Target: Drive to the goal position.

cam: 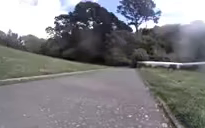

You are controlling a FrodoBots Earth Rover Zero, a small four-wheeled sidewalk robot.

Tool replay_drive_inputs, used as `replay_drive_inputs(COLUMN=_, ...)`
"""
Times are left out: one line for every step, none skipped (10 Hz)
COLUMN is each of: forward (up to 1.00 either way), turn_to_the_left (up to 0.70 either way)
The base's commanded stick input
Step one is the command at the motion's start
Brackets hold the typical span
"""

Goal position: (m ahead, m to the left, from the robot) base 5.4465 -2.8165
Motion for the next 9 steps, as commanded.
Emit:
replay_drive_inputs(forward=0.00, turn_to_the_left=0.67)
replay_drive_inputs(forward=0.00, turn_to_the_left=0.67)
replay_drive_inputs(forward=0.00, turn_to_the_left=0.67)
replay_drive_inputs(forward=0.00, turn_to_the_left=0.67)
replay_drive_inputs(forward=0.00, turn_to_the_left=0.67)
replay_drive_inputs(forward=0.00, turn_to_the_left=0.67)
replay_drive_inputs(forward=0.00, turn_to_the_left=0.68)
replay_drive_inputs(forward=0.00, turn_to_the_left=0.68)
replay_drive_inputs(forward=0.00, turn_to_the_left=0.68)
